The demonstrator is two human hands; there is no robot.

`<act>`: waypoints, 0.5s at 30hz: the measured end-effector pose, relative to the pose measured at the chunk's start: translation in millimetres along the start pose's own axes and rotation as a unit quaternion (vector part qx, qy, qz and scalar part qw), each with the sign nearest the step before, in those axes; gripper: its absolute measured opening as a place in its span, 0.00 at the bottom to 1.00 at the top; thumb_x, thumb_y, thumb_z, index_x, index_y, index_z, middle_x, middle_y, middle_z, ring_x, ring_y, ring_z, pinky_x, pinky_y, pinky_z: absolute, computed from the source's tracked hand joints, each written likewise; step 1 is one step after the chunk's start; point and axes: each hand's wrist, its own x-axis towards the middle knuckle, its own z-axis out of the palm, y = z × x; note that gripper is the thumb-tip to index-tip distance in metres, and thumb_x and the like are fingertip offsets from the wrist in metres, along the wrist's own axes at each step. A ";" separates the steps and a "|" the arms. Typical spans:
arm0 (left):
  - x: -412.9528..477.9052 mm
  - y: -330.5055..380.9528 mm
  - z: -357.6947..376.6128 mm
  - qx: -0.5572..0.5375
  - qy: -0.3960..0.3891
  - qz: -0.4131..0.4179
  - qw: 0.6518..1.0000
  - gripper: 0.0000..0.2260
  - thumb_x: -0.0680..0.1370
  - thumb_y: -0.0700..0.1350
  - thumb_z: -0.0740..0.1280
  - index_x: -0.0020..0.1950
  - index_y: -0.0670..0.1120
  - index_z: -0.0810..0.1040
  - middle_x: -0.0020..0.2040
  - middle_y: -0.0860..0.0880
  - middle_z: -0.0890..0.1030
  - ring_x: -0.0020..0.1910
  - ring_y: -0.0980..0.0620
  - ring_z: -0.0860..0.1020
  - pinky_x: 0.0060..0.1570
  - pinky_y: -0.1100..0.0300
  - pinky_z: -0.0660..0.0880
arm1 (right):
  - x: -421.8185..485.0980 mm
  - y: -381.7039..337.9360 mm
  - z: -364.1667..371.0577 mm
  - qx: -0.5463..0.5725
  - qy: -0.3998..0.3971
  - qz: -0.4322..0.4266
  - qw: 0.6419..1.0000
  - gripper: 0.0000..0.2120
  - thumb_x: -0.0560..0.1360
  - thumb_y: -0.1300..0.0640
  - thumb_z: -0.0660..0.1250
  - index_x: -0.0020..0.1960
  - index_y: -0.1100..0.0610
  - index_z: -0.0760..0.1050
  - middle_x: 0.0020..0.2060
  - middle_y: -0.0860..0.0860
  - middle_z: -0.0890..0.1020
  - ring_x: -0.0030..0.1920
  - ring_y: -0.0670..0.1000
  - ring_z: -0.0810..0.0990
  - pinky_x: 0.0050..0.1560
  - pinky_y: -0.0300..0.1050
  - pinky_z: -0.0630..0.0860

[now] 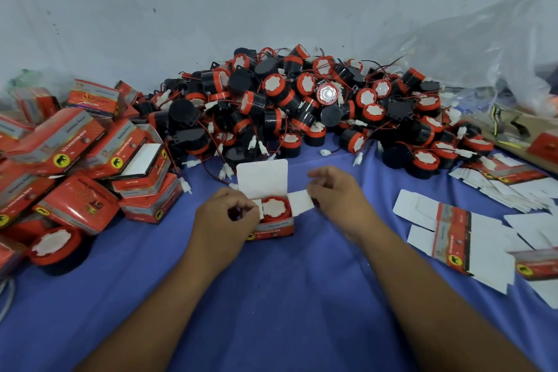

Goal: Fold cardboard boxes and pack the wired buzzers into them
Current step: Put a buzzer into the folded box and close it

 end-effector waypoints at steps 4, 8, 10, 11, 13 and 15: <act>1.6 -2.7 -1.0 -0.059 -0.001 -0.060 0.996 0.06 0.76 0.42 0.71 0.44 0.53 0.79 0.45 0.53 0.79 0.43 0.54 0.78 0.43 0.58 0.77 | 5.7 8.9 3.0 0.213 -0.055 0.058 0.974 0.07 0.79 0.64 0.68 0.57 0.62 0.78 0.40 0.53 0.82 0.35 0.47 0.80 0.34 0.39 0.76; 7.6 -4.8 0.8 -0.130 -0.008 -0.085 0.988 0.19 0.76 0.39 0.72 0.61 0.55 0.69 0.44 0.52 0.77 0.36 0.57 0.75 0.38 0.60 0.75 | 3.6 9.9 11.9 0.261 -0.117 0.029 0.958 0.07 0.77 0.55 0.70 0.47 0.60 0.79 0.37 0.54 0.81 0.35 0.48 0.78 0.33 0.38 0.75; 7.8 -4.4 0.8 -0.169 -0.030 -0.075 0.982 0.30 0.76 0.37 0.71 0.68 0.63 0.63 0.41 0.53 0.76 0.34 0.57 0.74 0.36 0.64 0.74 | 0.9 12.5 25.0 0.145 -0.109 0.006 0.983 0.10 0.74 0.52 0.75 0.45 0.56 0.76 0.39 0.53 0.81 0.38 0.50 0.78 0.35 0.41 0.75; 6.5 -4.8 0.1 -0.172 -0.043 -0.059 0.982 0.31 0.77 0.37 0.70 0.67 0.69 0.64 0.40 0.53 0.75 0.33 0.57 0.73 0.35 0.65 0.73 | 0.0 12.3 29.8 0.085 -0.093 -0.007 0.992 0.12 0.73 0.52 0.77 0.48 0.55 0.75 0.43 0.51 0.82 0.40 0.50 0.79 0.37 0.42 0.77; 5.0 -5.3 -1.3 -0.147 -0.062 -0.025 0.987 0.22 0.77 0.37 0.69 0.56 0.67 0.76 0.38 0.51 0.73 0.32 0.56 0.70 0.34 0.60 0.72 | -0.6 10.9 33.4 0.026 -0.083 -0.053 0.995 0.18 0.73 0.55 0.77 0.56 0.47 0.72 0.50 0.49 0.81 0.45 0.47 0.81 0.40 0.39 0.79; 5.7 -7.5 -4.0 -0.126 -0.073 -0.016 0.989 0.04 0.75 0.42 0.69 0.44 0.51 0.76 0.37 0.46 0.74 0.32 0.52 0.69 0.35 0.53 0.69 | -1.2 7.7 32.7 -0.007 -0.091 -0.122 0.988 0.18 0.75 0.57 0.74 0.57 0.42 0.72 0.50 0.46 0.79 0.44 0.44 0.80 0.40 0.36 0.77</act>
